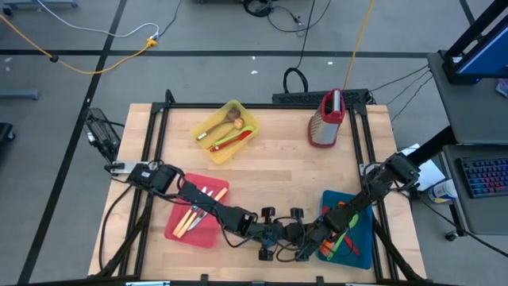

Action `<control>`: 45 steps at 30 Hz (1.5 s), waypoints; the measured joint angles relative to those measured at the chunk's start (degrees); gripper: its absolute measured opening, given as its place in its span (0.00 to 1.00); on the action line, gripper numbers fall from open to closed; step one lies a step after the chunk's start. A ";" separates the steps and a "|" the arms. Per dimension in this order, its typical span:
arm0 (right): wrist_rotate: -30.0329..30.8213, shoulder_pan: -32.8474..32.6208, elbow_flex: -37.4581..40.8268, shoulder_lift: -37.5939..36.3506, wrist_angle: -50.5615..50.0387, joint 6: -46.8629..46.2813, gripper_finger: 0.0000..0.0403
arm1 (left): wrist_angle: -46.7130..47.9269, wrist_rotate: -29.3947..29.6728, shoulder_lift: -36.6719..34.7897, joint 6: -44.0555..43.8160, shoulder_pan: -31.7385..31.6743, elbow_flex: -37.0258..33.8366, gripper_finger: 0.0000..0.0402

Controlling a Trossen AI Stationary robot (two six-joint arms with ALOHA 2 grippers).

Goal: Pick & Place Kitchen Items
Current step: Put the blue spatula into the blue bin

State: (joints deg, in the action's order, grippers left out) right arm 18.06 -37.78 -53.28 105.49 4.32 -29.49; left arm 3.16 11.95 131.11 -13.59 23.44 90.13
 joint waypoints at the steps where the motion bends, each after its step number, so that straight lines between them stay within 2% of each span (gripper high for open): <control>1: 0.09 0.00 0.00 0.00 0.02 0.20 0.06 | -0.07 0.06 0.00 -0.02 0.00 0.00 0.08; 9: -0.10 -0.02 -0.02 0.00 0.06 0.19 0.07 | -0.16 -0.33 -0.02 1.16 0.04 0.00 0.11; 17: -0.78 -0.15 -0.02 -0.80 -0.25 0.12 0.07 | -0.13 0.68 -0.85 5.99 0.00 0.00 0.34; 23: -1.06 -0.31 -0.09 -7.27 -6.66 -3.73 0.07 | 0.51 1.68 -7.68 6.79 0.00 0.09 0.43; 29: -0.13 -0.94 -0.11 -16.59 -20.57 -14.71 0.07 | 3.70 3.59 -14.03 11.18 0.06 0.08 0.44; 35: -2.33 -4.37 -0.09 -26.75 -38.03 -32.23 0.07 | 6.43 8.45 -16.92 13.37 -0.07 0.07 0.44; 37: -3.81 -6.34 -0.09 -30.24 -40.57 -36.90 0.07 | 6.93 9.17 -16.92 13.58 -0.26 0.07 0.44; 43: -0.34 -12.47 -0.11 -39.83 -46.17 -45.84 0.07 | 12.21 9.17 -16.96 16.53 -0.88 0.07 0.44; 45: -2.22 -14.43 -0.11 -42.31 -49.92 -50.47 0.07 | 12.59 9.18 -16.96 16.25 -1.19 0.07 0.44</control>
State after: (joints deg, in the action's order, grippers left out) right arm 15.84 -52.21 -53.39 63.18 -45.60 -79.96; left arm 15.75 21.12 114.15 2.66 22.25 90.19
